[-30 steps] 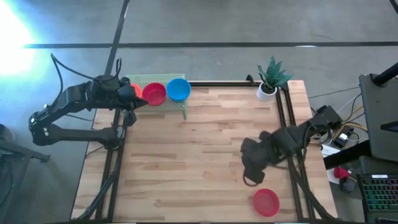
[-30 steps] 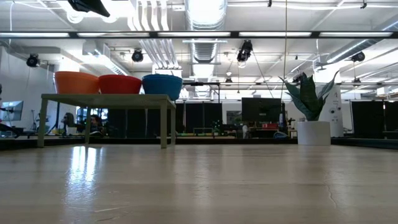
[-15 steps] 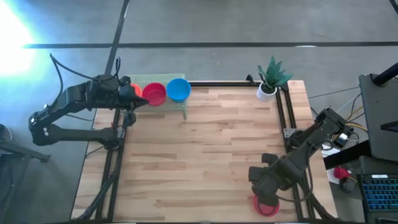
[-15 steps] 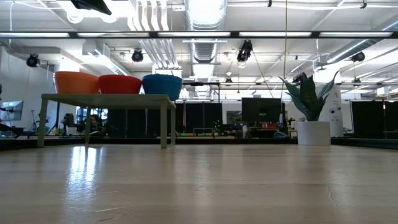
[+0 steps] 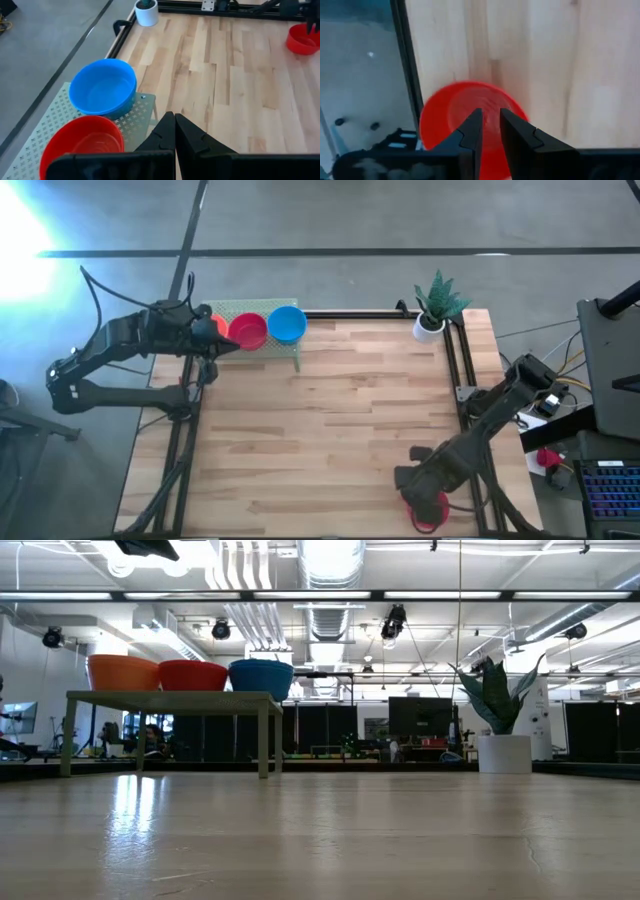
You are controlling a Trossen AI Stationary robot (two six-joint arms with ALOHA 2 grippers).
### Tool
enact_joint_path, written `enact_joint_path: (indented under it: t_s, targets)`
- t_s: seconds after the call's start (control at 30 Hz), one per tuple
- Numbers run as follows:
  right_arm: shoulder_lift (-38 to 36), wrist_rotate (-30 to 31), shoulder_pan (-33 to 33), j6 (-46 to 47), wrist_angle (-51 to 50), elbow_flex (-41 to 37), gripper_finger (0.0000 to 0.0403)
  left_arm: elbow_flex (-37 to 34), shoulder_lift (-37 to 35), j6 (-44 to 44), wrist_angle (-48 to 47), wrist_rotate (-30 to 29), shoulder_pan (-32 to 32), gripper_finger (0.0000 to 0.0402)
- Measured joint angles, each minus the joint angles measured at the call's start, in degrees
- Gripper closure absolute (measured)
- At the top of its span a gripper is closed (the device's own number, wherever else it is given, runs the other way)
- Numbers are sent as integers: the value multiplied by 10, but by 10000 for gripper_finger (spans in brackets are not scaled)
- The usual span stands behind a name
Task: Pick & Place Mini bowls
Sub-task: Stack the red bowl on the top of the other red bowls on the shelf
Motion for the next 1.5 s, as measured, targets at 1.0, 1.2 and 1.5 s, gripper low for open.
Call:
enact_joint_path:
  t_s: [1.0,1.2,1.5]
  targets:
    - [0,0,0,-30,57,-117,339,0,0,-16,0,0,0,401]
    - [6,0,0,28,125,-140,341,0,0,-16,0,0,0,401]
    - [17,1,0,122,144,-141,392,0,0,-18,-1,7,0,401]
